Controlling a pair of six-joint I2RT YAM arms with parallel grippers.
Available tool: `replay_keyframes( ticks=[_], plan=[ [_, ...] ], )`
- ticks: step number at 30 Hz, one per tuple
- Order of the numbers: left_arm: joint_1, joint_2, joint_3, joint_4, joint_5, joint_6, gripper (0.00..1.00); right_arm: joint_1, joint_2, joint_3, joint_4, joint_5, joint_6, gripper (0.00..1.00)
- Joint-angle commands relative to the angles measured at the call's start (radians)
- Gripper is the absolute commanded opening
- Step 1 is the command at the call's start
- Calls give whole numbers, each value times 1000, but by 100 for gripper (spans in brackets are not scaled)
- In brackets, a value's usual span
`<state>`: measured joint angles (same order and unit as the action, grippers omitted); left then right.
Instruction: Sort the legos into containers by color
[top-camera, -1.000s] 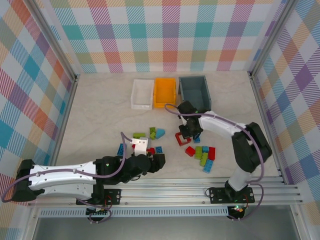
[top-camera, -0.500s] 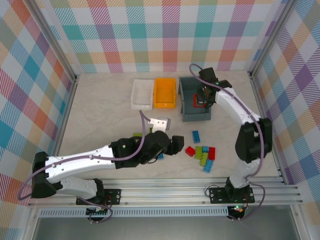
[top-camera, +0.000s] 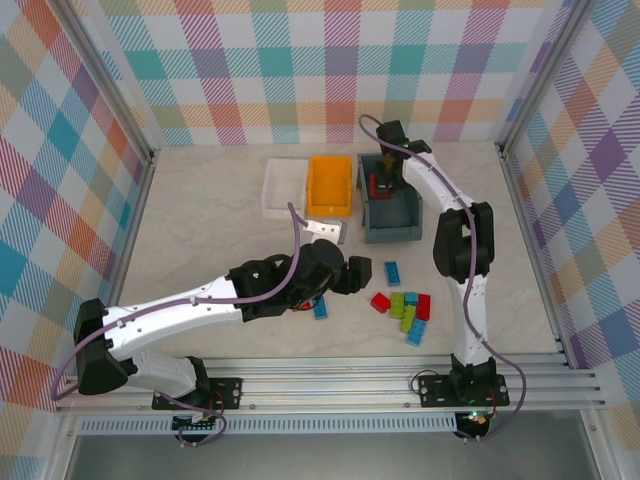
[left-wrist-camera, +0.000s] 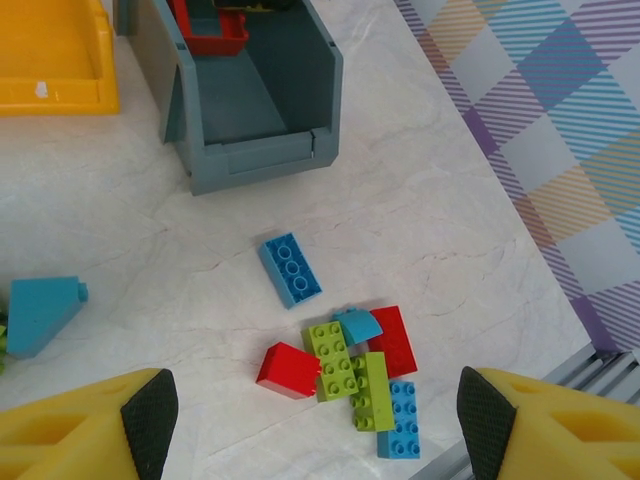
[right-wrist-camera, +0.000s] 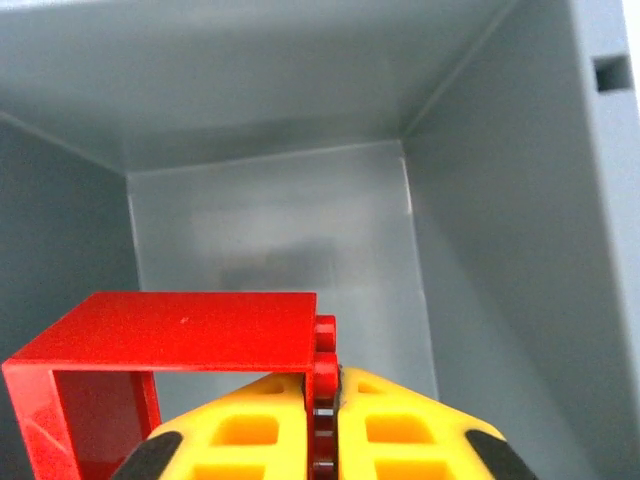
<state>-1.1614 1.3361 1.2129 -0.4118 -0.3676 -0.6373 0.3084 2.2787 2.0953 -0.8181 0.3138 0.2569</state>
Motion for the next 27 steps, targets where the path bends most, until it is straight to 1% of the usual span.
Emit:
replay_keyframes(
  ticks=[1,2,5,9,11,12,14,16,18,20,21,24,25,27],
  plan=[
    [10,-11,18,-60,-38,12,76,-6,8,74,-72,-16,7,19],
    [11,-15,18,-77,-53,8,76,-7,-2,75,-73,-18,8,20],
    [20,-33,17,-130,-82,-13,76,-7,-62,57,-65,-27,0,28],
    [68,-67,6,-211,-78,-62,75,-5,-153,52,-78,-44,-9,39],
    [112,-73,6,-282,-66,-91,75,-1,-211,47,-90,-46,-10,40],
    [144,-74,7,-334,-57,-116,74,5,-251,28,-88,-47,-13,40],
    [226,-72,-8,-404,-5,-159,74,27,-348,-34,-70,-62,-19,40],
    [328,-71,-53,-429,76,-208,73,75,-478,-158,-23,-76,-31,42],
    [420,-68,-106,-410,155,-261,72,144,-609,-302,30,-97,-39,45],
    [506,-54,-156,-359,231,-321,72,220,-742,-482,111,-173,-38,50],
    [542,-41,-180,-320,268,-355,72,256,-815,-588,163,-243,-37,53],
    [618,28,-214,-247,318,-476,73,376,-997,-856,308,-397,-39,64],
    [638,57,-220,-224,336,-517,73,421,-1047,-924,344,-429,-36,68],
    [665,118,-215,-205,353,-593,73,481,-1117,-1017,388,-483,-11,72]
  ],
)
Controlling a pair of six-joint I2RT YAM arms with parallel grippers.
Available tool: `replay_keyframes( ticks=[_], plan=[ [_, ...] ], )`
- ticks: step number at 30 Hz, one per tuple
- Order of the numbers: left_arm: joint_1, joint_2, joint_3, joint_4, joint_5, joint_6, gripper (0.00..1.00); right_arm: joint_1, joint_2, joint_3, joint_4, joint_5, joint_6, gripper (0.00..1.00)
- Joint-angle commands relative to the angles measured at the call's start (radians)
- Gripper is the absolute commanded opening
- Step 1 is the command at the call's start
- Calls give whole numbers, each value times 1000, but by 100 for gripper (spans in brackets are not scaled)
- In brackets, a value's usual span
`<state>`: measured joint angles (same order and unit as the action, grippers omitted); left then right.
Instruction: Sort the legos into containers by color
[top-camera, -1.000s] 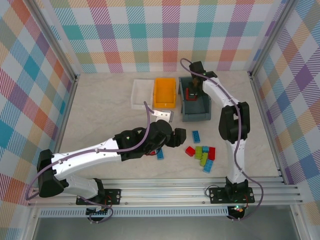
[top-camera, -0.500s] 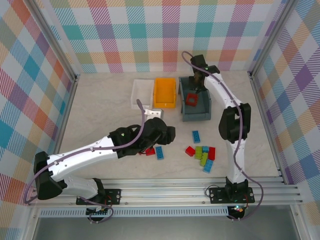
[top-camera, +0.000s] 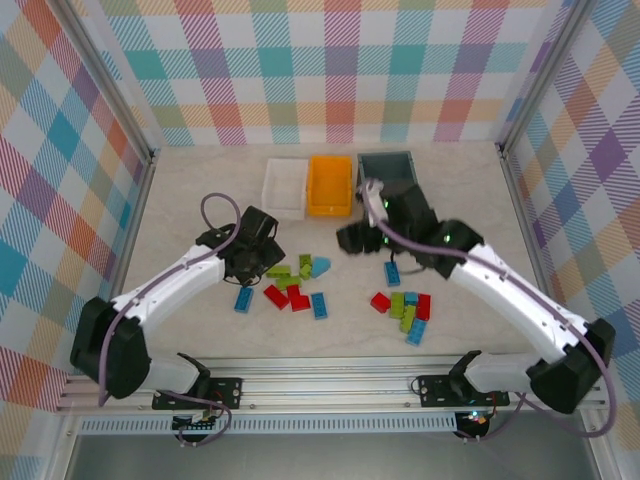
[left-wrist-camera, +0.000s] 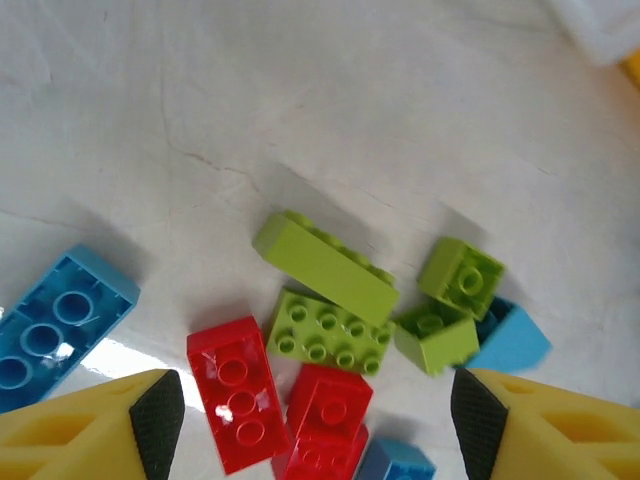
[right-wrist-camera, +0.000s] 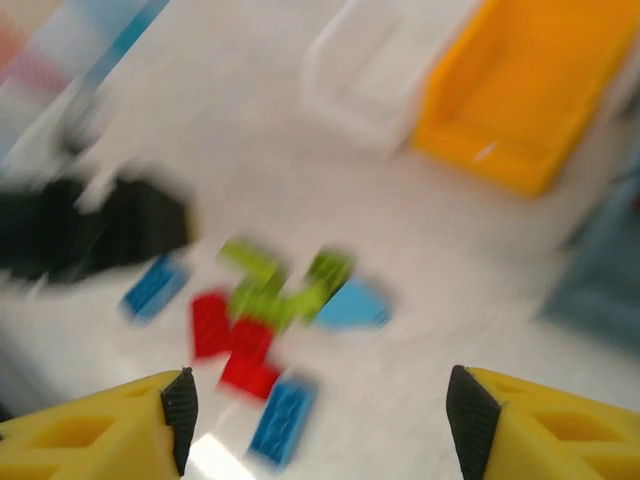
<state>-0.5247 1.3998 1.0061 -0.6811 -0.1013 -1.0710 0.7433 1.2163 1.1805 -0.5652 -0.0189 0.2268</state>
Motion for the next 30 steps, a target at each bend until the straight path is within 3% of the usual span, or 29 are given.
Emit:
replay_keyframes(
  ticks=[1,10,23,30],
  plan=[
    [36,80,-7,82,93,-188,72,70,-80,-138,144,-162,38,72],
    [57,174,-22,150,43,-449,58,215,-113,-210,123,-73,112,71],
    [62,259,-63,218,57,-500,52,221,-97,-194,116,-42,128,69],
    [69,299,-44,267,26,-473,29,221,-103,-196,118,-41,135,68]
  ],
)
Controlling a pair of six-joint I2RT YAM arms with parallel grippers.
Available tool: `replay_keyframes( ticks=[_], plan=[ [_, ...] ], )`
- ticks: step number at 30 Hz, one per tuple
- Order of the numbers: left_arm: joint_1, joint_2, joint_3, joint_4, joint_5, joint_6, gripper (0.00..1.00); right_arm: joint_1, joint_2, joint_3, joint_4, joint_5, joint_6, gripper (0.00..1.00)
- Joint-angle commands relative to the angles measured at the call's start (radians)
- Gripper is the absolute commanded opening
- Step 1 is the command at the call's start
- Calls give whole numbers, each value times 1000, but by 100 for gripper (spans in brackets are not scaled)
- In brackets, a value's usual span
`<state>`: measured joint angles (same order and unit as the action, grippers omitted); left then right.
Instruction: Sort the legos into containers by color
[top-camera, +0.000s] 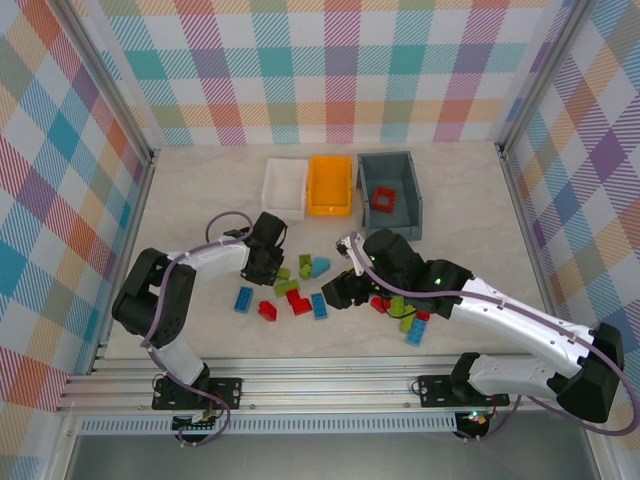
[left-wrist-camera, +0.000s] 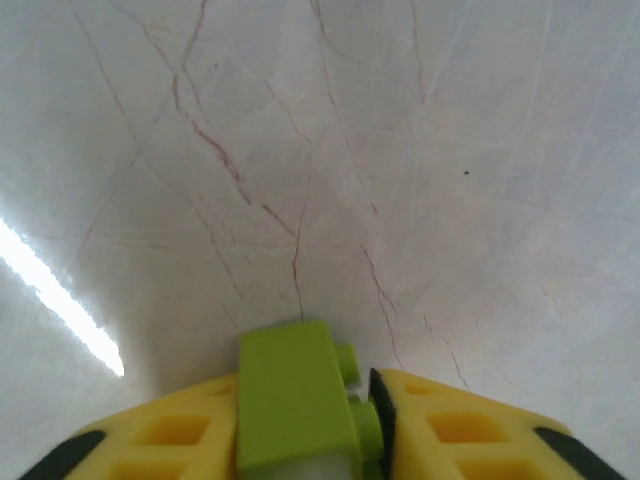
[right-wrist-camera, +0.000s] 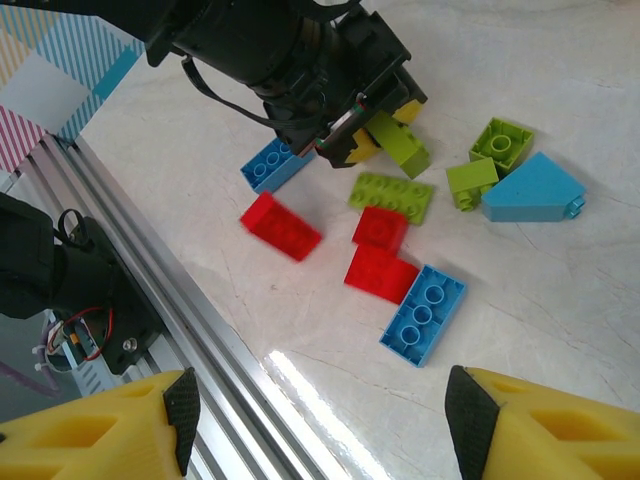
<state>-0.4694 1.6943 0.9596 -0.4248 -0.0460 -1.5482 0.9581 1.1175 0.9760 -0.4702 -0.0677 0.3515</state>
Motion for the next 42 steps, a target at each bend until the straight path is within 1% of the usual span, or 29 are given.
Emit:
replay_keyframes(
  ticks=[1,3,6,10,11,15,18,22,24,27,31,34,37,38,42],
  plan=[
    [13,-6,2,8,-43,10,27,6,-5,6,24,11,12,68],
    [12,-31,12,-7,-75,30,24,5,-4,3,26,19,13,68],
    [13,-66,26,-14,-123,59,16,6,5,2,32,23,13,68],
    [13,-91,62,-11,-149,116,6,7,20,9,36,28,18,68],
    [13,-94,78,-18,-153,135,4,7,21,10,35,34,22,68],
    [12,-108,153,-24,-180,227,4,6,8,3,32,74,39,67],
    [21,-72,260,-49,-199,331,4,6,-2,7,15,128,63,67],
    [53,29,436,-73,-228,474,4,2,2,35,-35,232,125,67],
    [71,90,527,-88,-248,538,4,0,1,44,-43,257,145,67],
    [109,207,670,-94,-216,597,4,-4,-4,50,-47,281,170,68],
    [122,379,898,-149,-219,701,6,-10,-1,62,-58,286,172,68],
    [123,505,1046,-227,-222,739,7,-17,-4,70,-72,307,170,68],
    [122,579,1108,-243,-193,752,10,-26,-20,69,-84,337,174,68],
    [123,591,1116,-246,-186,752,12,-27,-26,69,-94,354,177,68],
    [121,593,1106,-241,-144,756,31,-65,-55,67,-189,463,237,70]
  ],
)
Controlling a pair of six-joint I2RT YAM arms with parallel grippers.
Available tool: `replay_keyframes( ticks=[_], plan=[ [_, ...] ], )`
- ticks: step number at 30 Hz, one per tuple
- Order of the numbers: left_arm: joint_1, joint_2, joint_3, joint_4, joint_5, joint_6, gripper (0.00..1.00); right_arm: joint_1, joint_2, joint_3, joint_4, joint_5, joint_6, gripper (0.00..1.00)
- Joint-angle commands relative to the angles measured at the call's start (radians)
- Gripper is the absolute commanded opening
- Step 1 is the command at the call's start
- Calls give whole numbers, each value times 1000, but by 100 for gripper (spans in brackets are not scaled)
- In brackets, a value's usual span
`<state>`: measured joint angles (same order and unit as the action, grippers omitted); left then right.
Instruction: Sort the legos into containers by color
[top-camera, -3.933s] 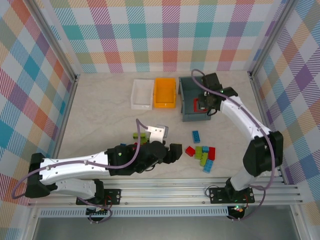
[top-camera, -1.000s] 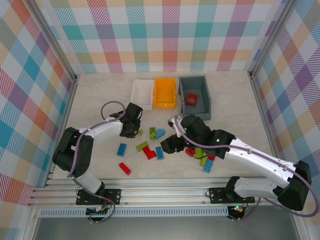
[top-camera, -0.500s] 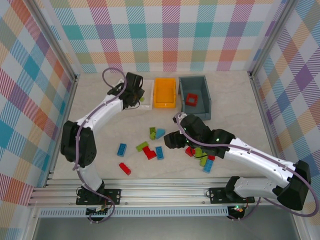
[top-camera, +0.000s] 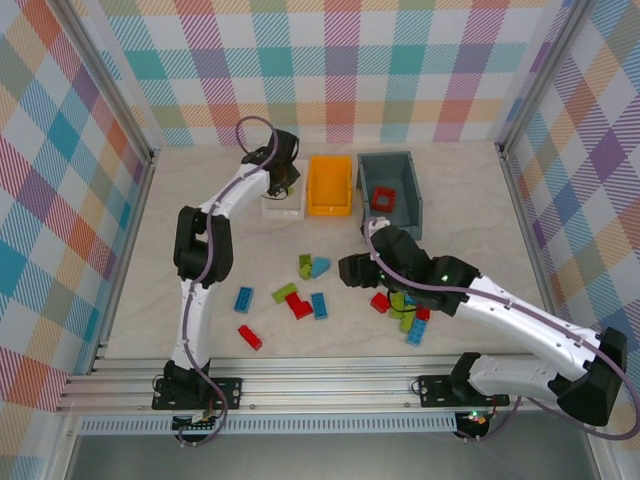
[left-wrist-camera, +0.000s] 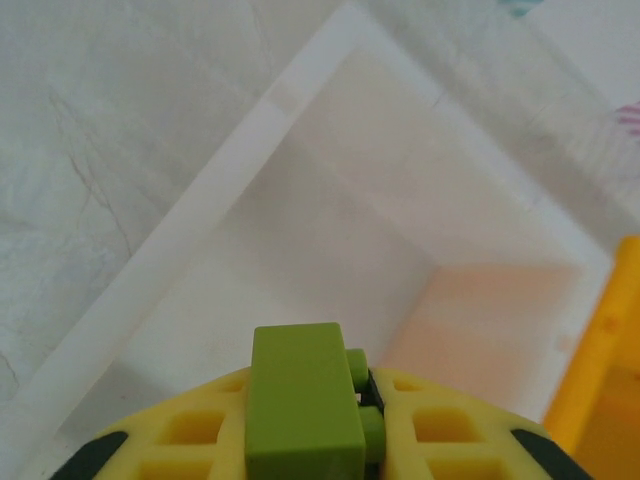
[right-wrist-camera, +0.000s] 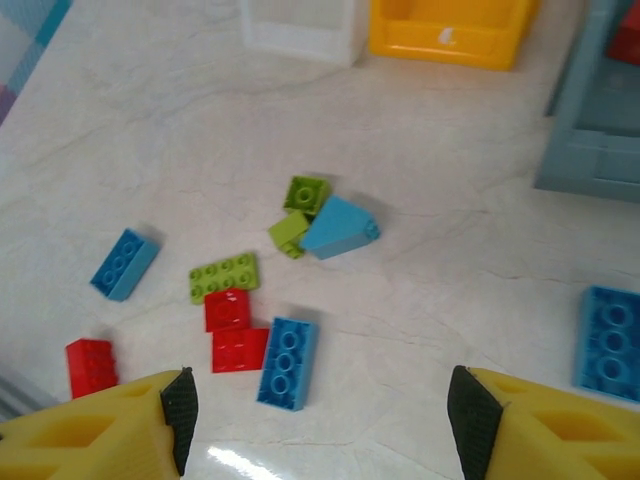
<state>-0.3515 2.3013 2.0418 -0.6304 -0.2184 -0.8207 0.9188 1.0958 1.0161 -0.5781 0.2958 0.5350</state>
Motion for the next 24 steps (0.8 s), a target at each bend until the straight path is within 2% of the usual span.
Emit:
replay_keyframes(
  ticks=[1,4,7,13,19,24],
  plan=[
    [2,-23,13,-34,36,27,37,-50,-41,23,-117,112,80,70],
    [-1,-67,-14,-29,50,28,49,-159,-71,-10,-187,86,143,70],
    [-4,-130,-40,-15,53,35,56,-280,-97,-47,-235,12,176,70],
    [-36,-302,-93,13,70,59,60,-436,-80,-88,-320,-90,213,70],
    [-130,-605,-360,105,89,94,62,-456,-89,-113,-310,-132,174,68],
    [-241,-858,-590,77,91,132,64,-445,-76,-99,-298,-175,86,62]
  ],
)
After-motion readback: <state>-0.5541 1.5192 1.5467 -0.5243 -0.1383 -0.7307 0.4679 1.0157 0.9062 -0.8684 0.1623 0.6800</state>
